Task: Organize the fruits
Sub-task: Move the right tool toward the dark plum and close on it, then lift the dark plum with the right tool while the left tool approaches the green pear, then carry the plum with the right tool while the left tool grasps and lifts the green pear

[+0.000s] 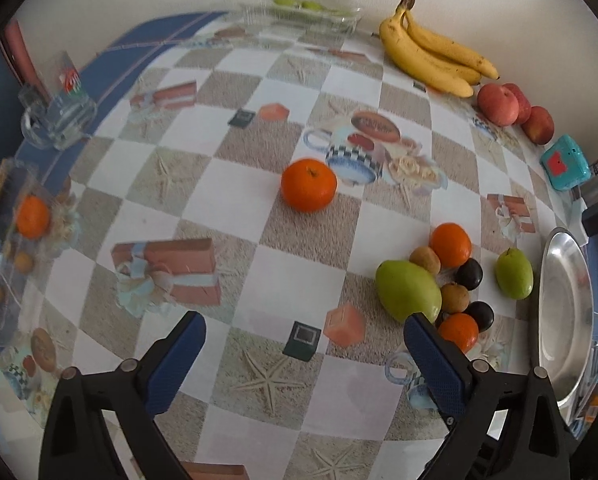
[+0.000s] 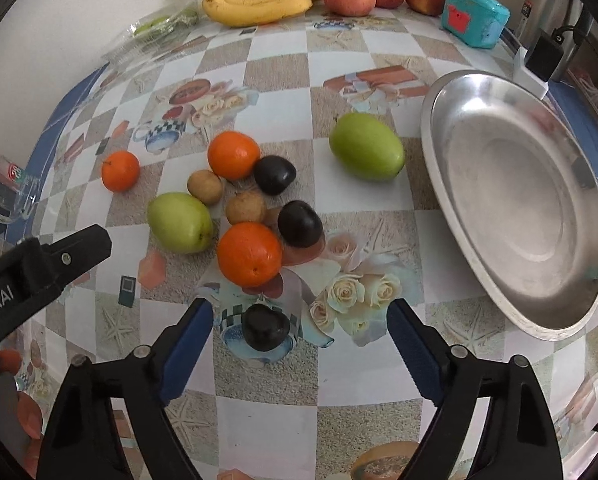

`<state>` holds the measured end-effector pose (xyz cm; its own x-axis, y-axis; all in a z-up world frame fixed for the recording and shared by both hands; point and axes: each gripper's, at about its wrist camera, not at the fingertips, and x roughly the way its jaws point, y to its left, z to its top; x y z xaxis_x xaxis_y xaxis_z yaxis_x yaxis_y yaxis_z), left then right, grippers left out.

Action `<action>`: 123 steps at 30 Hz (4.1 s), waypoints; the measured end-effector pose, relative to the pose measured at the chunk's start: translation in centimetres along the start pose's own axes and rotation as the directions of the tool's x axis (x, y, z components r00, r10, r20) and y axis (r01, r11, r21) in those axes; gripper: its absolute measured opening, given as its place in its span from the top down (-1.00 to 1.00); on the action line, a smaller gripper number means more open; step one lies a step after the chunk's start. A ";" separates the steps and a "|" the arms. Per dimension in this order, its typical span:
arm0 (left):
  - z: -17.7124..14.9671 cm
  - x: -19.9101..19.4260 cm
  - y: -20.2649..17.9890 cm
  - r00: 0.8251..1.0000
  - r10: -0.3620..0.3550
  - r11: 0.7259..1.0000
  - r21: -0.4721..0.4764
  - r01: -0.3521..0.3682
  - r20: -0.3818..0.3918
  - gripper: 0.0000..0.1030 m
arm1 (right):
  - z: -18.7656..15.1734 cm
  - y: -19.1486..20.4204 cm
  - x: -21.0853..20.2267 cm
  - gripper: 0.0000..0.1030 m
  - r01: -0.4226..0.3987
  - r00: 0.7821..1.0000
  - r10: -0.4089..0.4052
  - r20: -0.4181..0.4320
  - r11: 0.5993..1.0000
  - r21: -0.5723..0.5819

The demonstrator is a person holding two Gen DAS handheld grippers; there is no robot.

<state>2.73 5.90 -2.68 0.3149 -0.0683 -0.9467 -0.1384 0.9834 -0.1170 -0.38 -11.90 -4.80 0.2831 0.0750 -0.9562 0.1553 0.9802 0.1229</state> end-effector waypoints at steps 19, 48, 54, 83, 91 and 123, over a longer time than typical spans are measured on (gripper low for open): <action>-0.1 1.0 -0.9 0.997 -0.040 0.999 -0.005 0.040 -0.061 -0.87 | -1.0 0.5 2.1 -0.63 0.008 0.998 -0.011 -0.064 0.999 -0.038; 0.2 1.0 -2.0 0.994 -0.090 0.996 -0.006 0.090 -0.055 -0.74 | -1.3 1.8 1.4 -0.04 -0.078 0.996 0.074 -0.041 0.989 -0.126; 0.2 1.0 -2.1 0.995 -0.087 0.996 -0.002 0.087 -0.053 -0.74 | -1.1 2.2 1.7 -0.04 -0.074 0.997 0.069 -0.040 0.986 -0.149; 0.9 3.4 -4.3 0.992 -0.121 0.993 0.010 0.122 -0.032 -0.60 | 0.2 -1.9 0.2 0.49 -0.168 0.986 0.167 -0.021 0.983 -0.074; 1.0 4.2 -4.7 0.986 -0.162 0.987 -0.013 0.161 -0.041 -0.24 | 0.3 -3.1 -0.7 0.49 -0.171 0.985 0.171 -0.003 0.983 -0.060; 1.1 0.4 -5.6 0.989 -0.143 0.984 -0.103 0.147 0.039 0.04 | 1.6 -7.3 -3.3 0.49 -0.254 0.967 0.252 0.047 0.967 0.038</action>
<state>4.62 0.55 -2.08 0.3678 -0.2020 -0.9077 -0.1864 0.9403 -0.2848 -0.88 -19.58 -2.15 0.3568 0.3109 -0.8809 0.1138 0.9215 0.3713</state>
